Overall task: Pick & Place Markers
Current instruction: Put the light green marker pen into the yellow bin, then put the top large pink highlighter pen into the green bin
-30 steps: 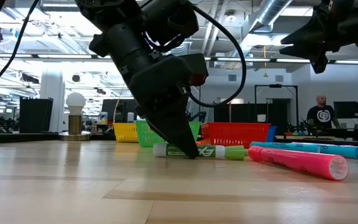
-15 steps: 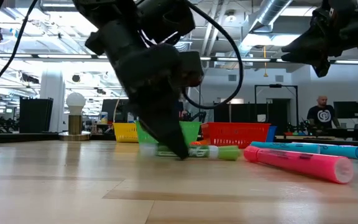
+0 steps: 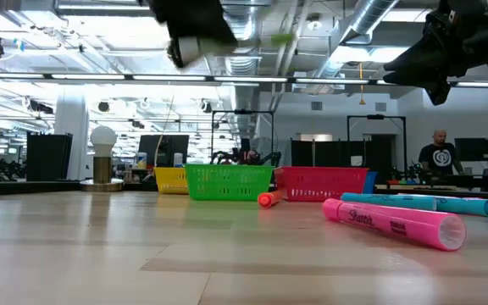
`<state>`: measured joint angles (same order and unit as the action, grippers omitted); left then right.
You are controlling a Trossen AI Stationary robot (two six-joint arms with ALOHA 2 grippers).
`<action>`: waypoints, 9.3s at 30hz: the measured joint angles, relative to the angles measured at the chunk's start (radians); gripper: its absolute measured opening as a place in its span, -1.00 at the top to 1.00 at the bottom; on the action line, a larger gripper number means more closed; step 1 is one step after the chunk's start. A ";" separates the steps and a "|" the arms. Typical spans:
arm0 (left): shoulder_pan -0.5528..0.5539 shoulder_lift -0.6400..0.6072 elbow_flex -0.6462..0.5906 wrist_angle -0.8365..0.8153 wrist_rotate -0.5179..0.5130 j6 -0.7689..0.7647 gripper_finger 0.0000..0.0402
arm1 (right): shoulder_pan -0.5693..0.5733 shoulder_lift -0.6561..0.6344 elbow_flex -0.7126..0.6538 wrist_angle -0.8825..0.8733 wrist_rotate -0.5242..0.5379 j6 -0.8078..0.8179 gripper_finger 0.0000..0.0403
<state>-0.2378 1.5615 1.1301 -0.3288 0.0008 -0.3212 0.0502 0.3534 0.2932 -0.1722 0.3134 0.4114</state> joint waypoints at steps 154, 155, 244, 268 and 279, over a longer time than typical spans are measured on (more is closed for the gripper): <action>0.049 -0.191 0.002 -0.012 -0.260 -0.151 0.21 | 0.002 0.000 0.000 0.061 -0.114 0.061 0.45; 0.041 -0.165 0.002 -0.012 -0.260 -0.165 0.21 | 0.002 0.000 0.000 0.061 -0.124 0.061 0.45; 0.071 -0.158 -0.018 0.060 -0.371 0.107 0.21 | -0.111 0.943 0.454 -0.711 -0.241 0.149 0.45; 0.071 -0.537 -0.377 0.120 -0.375 -0.035 0.21 | 0.037 0.996 0.403 -0.669 -0.344 0.490 0.45; 0.071 -0.544 -0.379 0.124 -0.375 -0.016 0.21 | 0.065 1.009 0.387 -0.646 -0.313 0.569 0.45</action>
<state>-0.1665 1.0176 0.7509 -0.2047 -0.3740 -0.3370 0.1151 1.3628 0.6804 -0.8181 0.0002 0.9802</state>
